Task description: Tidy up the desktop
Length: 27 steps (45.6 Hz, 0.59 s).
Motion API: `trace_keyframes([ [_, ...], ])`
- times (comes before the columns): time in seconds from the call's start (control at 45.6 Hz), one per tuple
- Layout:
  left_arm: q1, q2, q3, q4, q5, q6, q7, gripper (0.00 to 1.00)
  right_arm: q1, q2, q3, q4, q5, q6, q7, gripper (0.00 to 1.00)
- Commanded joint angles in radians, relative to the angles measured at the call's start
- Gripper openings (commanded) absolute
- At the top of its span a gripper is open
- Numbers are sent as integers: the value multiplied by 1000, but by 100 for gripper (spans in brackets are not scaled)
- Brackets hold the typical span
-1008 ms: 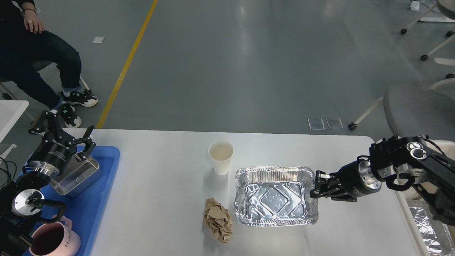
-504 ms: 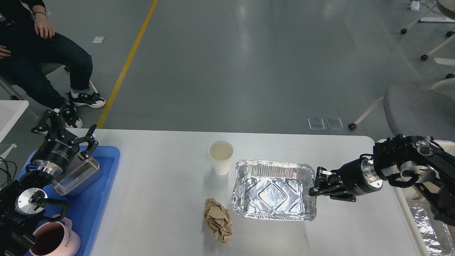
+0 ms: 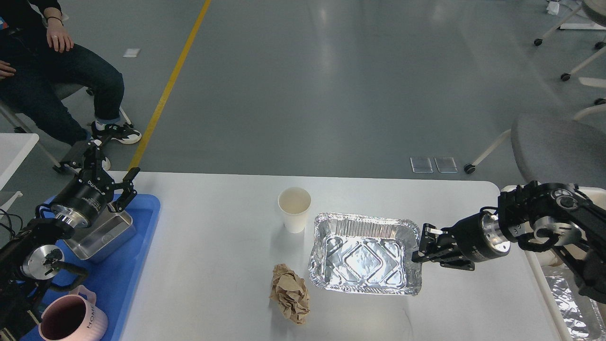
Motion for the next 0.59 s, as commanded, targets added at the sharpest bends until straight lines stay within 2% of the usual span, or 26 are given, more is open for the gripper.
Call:
trace_keyframes([
  [0.0, -22, -5, -4, 2, 68, 10, 0, 97, 0, -2, 0, 1, 0, 0, 0, 0],
  [0.241, -53, -2, 2, -1, 79, 39, -2, 97, -5, -2, 3, 6, 0, 0, 0, 0],
  [0.372, -42, 44, 7, -48, 123, 35, 0, 97, -33, -2, 15, 6, 0, 2, 0, 0],
  [0.46, -36, 111, 66, -88, 180, 32, 0, 97, -36, -2, 18, 6, -2, 3, 0, 0],
  [0.57, -33, 229, 229, -151, 196, 36, 0, 97, -36, -2, 23, 6, -2, 3, 0, 0],
])
